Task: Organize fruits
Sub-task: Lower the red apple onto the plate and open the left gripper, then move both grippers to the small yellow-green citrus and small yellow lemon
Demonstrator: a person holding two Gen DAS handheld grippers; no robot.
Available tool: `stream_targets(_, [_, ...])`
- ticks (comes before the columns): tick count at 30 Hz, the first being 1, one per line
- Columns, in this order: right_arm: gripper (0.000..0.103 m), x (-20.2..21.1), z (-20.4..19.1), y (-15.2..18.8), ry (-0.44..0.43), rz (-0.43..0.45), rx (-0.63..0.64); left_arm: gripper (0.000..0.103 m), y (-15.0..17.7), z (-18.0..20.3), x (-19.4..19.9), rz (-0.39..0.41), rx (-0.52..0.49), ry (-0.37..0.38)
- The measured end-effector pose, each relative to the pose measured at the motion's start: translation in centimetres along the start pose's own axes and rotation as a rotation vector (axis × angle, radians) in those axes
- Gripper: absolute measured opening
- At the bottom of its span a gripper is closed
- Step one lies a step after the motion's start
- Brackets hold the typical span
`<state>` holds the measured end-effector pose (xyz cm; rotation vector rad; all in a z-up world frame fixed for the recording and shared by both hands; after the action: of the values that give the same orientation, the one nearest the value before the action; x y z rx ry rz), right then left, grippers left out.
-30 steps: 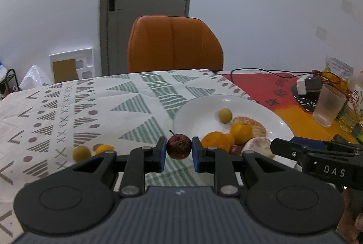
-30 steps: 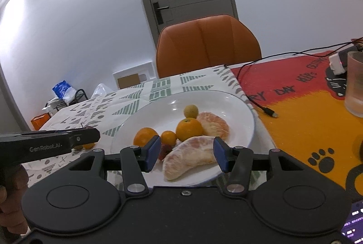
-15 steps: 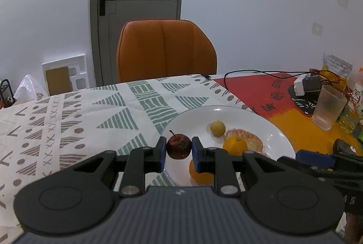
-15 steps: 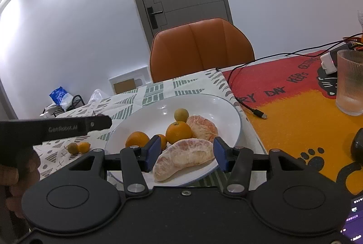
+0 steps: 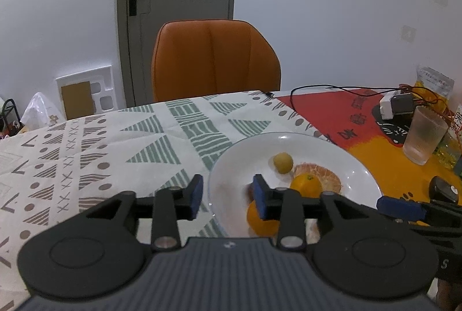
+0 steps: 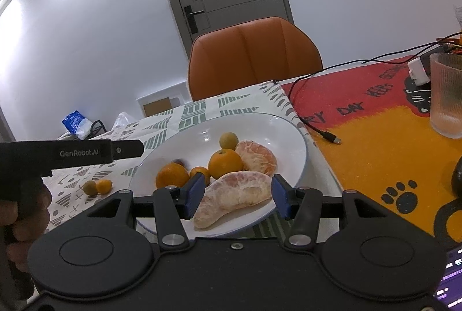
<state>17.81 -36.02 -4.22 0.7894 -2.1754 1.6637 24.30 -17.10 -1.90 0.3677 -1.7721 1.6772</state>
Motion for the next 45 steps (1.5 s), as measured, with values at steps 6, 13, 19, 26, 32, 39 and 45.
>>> stream_targets(6, [0.053, -0.2, -1.3, -0.3, -0.019, 0.003, 0.019, 0.055, 0.2, -1.4, 1.2, 0.014, 0.006, -0.03])
stream_targets(13, [0.057, -0.3, -3.0, -0.6, -0.038, 0.005, 0.043, 0.068, 0.5, -3.8, 2.6, 0.025, 0.045, -0.069])
stream_targets(19, [0.065, -0.5, -4.7, -0.9, -0.06, 0.01, 0.07, 0.077, 0.9, -5.7, 3.9, 0.038, 0.074, -0.109])
stream_targets(26, [0.074, -0.8, -6.9, -1.3, -0.097, 0.007, 0.099, 0.078, 1.3, -8.4, 5.3, 0.048, 0.12, -0.149])
stream_targets(32, [0.081, -1.4, -8.6, -1.5, -0.13, -0.003, 0.121, 0.078, 1.7, -10.5, 6.1, 0.052, 0.155, -0.182])
stream_targets(39, [0.087, -2.1, -10.0, -1.6, -0.153, -0.013, 0.141, 0.079, 2.3, -12.2, 6.3, 0.048, 0.185, -0.204])
stream_targets(45, [0.088, -2.9, -11.1, -1.8, -0.169, -0.022, 0.164, 0.079, 2.8, -13.5, 6.3, 0.038, 0.208, -0.21])
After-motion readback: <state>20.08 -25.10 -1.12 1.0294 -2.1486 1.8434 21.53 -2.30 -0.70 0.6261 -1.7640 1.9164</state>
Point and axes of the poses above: each gripper's, at about its wrist camera, not at the fingertips, and x roughly against the way its jaws point, z to its right, y to its underside, the point moved 2 cm from there along -x, roughly the way its jaws point, and after that the axes turned 6 degrees about -z, right-handed, at the moved point
